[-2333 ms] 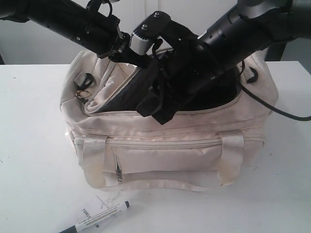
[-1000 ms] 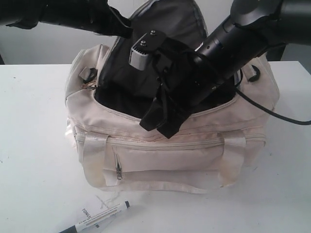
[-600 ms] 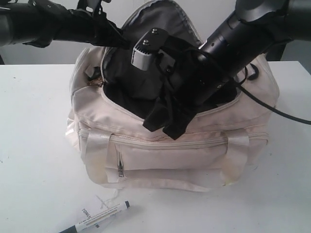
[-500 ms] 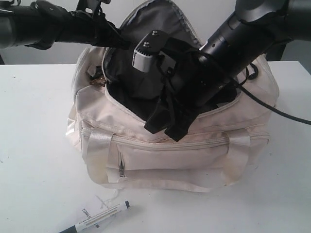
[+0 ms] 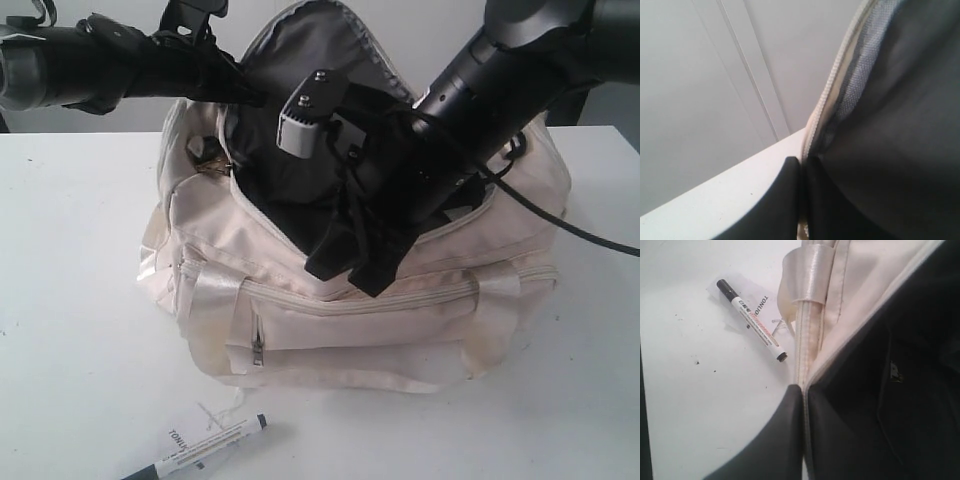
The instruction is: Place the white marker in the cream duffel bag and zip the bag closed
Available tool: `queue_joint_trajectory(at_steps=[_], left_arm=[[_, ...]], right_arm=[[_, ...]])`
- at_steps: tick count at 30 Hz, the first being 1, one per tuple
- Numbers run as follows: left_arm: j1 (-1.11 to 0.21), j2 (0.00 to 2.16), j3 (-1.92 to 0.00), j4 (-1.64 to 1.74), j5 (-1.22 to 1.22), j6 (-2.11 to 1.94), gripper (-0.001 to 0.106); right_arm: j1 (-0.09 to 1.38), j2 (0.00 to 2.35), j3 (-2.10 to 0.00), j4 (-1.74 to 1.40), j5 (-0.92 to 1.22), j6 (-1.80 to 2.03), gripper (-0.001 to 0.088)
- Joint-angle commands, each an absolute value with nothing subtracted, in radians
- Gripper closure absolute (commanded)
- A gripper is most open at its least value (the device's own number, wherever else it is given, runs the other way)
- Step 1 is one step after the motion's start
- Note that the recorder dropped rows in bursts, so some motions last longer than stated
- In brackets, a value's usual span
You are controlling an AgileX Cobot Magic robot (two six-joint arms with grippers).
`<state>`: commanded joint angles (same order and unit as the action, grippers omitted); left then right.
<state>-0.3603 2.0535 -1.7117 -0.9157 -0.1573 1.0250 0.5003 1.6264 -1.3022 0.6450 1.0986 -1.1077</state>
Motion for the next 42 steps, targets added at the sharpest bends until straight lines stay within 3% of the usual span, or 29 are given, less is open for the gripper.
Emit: queue_joint_trajectory(at_steps=[16,26,31,42], left_arm=[[-0.360,2.054,-1.712,-0.916,-0.086,1.027,0.105],[-0.360,2.054,-1.712,-0.916,-0.086,1.027,0.105],[-0.360,2.054,-1.712,-0.916,-0.086,1.027,0.105],[-0.360,2.054,-1.712,-0.916,-0.086,1.027,0.105]], right_arm=[[0.500,1.666,-1.302,0.752,0.994,-1.024,0.0860],[0.500,1.666,-1.302,0.750,0.986,-1.024,0.0596],[0.500,1.666,-1.302,0.750,0.976,-1.024,0.0505],[0.500,1.574,-1.318,0.754,0.968,-0.983,0.0500]])
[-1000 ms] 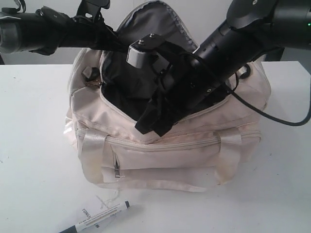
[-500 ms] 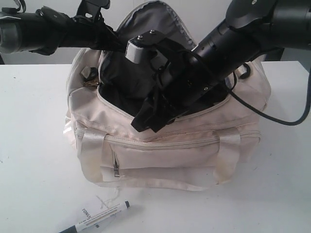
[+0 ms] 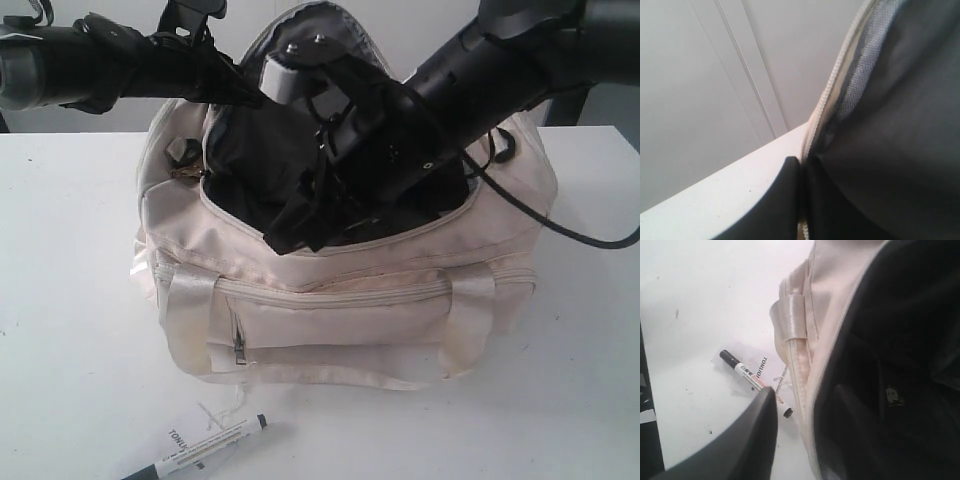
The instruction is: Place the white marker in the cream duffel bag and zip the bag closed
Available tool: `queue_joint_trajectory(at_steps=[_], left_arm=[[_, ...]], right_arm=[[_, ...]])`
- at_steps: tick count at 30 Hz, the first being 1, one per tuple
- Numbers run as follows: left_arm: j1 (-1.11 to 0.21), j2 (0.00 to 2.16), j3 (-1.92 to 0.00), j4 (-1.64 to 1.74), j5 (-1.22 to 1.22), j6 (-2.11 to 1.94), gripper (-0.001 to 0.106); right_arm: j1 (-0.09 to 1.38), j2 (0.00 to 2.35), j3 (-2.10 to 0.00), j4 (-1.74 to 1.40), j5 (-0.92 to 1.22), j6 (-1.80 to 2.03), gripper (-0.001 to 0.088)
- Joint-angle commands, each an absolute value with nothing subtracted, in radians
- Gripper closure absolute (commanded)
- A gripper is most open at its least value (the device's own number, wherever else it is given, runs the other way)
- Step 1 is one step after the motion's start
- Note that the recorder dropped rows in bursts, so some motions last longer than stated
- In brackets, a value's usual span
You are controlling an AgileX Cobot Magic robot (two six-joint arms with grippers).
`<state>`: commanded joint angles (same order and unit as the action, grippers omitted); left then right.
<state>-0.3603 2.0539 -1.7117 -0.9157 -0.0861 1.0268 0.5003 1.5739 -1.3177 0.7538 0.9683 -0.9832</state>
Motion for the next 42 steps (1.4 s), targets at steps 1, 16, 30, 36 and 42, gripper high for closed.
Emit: queue_joint_trajectory(at_steps=[1,16,30,36,42], left_arm=[[-0.360,2.054,-1.712,-0.916,-0.086,1.027,0.105],[-0.360,2.054,-1.712,-0.916,-0.086,1.029,0.105],[-0.360,2.054,-1.712,-0.916,-0.086,1.029,0.105],[-0.360,2.054,-1.712,-0.916,-0.086,1.029,0.105],[-0.360,2.054,-1.712,-0.916,-0.086,1.029,0.105]], right_arm=[[0.500,1.552,-1.318,0.754,0.968,-0.983,0.0512],[0.500,1.527,-1.318,0.803,1.166,-1.100,0.0868],[0.588,1.529,-1.313,0.841,1.177,-1.346,0.0868],[0.627,1.529,-1.313,0.837,1.159,-1.389,0.0868],[0.673,1.571,-1.313,0.824,1.167,-1.389,0.0868]])
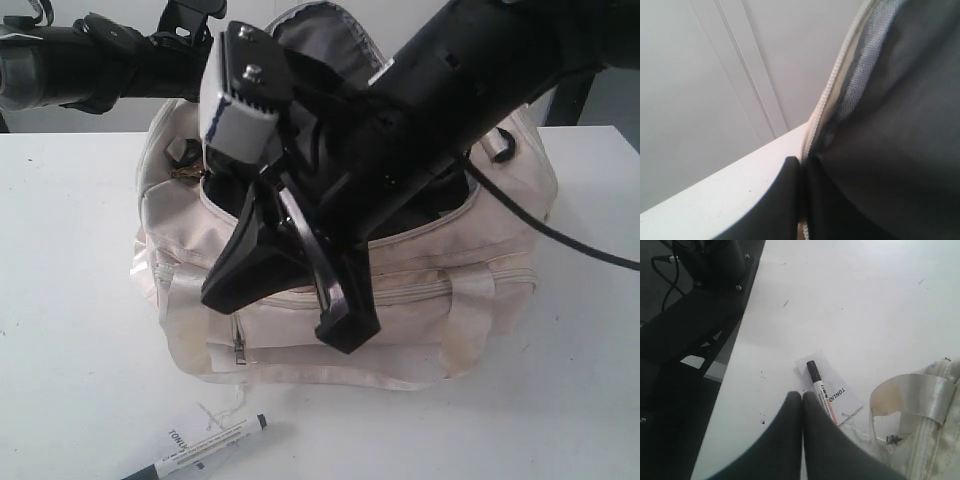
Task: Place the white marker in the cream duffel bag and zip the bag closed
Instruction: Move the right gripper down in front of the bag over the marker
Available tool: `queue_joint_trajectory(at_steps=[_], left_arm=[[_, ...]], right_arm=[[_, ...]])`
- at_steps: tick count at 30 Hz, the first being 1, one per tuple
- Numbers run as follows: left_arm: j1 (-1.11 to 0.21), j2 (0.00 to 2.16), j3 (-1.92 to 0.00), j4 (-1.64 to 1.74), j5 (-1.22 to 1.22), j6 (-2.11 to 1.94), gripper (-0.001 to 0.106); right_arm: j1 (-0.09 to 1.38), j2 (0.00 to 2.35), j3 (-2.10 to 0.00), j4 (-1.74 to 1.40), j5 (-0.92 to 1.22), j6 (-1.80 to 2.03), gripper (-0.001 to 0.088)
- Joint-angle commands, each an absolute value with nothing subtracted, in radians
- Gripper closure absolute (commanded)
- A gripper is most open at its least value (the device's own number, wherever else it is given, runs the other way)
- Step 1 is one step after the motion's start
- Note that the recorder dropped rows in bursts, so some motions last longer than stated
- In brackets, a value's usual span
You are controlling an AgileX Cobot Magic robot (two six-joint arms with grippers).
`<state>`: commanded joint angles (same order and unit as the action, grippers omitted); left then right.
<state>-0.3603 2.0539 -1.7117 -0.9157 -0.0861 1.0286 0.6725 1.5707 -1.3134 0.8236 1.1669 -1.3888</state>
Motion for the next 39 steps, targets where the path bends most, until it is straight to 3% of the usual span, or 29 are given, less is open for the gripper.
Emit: queue_joint_trajectory(at_steps=[31,39], left_arm=[[-0.360,2.054,-1.712,-0.916,-0.086,1.029,0.105],[-0.360,2.054,-1.712,-0.916,-0.086,1.029,0.105]], right_arm=[[0.909,1.815,-1.313,0.667,0.907,-1.574,0.0867],[0.923,1.863,-1.313,0.649,0.842,-1.612,0.0740]])
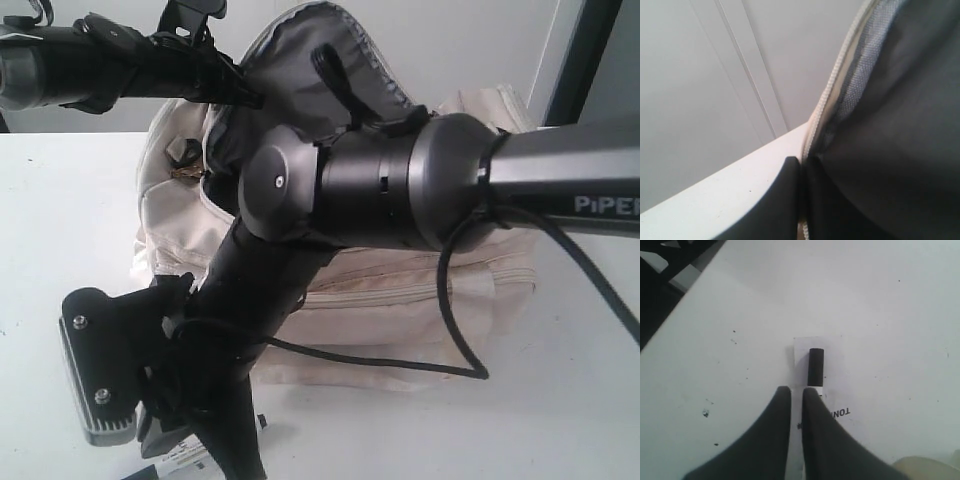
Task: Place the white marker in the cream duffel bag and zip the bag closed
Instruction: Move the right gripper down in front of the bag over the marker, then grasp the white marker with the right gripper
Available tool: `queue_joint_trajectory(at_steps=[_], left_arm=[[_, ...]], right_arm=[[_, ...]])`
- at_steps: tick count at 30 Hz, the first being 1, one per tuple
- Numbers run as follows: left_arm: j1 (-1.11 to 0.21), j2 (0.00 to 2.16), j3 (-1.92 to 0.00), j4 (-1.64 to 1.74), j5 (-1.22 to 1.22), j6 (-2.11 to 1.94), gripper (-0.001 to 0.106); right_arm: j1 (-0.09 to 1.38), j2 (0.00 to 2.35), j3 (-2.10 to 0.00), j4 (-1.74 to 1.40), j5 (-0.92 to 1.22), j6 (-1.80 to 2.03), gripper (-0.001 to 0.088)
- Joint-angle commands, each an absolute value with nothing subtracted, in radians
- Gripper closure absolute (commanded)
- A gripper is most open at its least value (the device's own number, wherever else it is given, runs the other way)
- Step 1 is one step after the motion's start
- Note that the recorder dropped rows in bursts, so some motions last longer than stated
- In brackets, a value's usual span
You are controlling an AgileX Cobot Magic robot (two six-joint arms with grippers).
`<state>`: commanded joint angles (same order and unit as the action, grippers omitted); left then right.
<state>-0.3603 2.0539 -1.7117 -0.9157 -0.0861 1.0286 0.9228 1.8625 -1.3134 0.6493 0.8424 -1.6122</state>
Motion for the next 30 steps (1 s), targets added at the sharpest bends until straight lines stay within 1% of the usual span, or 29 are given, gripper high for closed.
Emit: queue_joint_trajectory(at_steps=[8,12,18,25,30], left_arm=[[-0.360,2.054,-1.712,-0.916,-0.086,1.029,0.105],[-0.360,2.054,-1.712,-0.916,-0.086,1.029,0.105],[-0.360,2.054,-1.712,-0.916,-0.086,1.029,0.105],[-0.360,2.054,-1.712,-0.916,-0.086,1.029,0.105],[-0.360,2.054,-1.712,-0.916,-0.086,1.029,0.105]], right_arm=[[0.930,1.908,-1.313,0.626,0.740,-1.642,0.0739],[0.930,1.925,-1.313,0.616,0.734,-1.645,0.0735],[0.930,1.941,-1.313,0.585,0.732,-1.607,0.0646],[0.942,1.957,-1.313,0.514,0.673,-1.479,0.0645],[0.956,1.989,-1.313,0.491,0.665,-1.456,0.0645]])
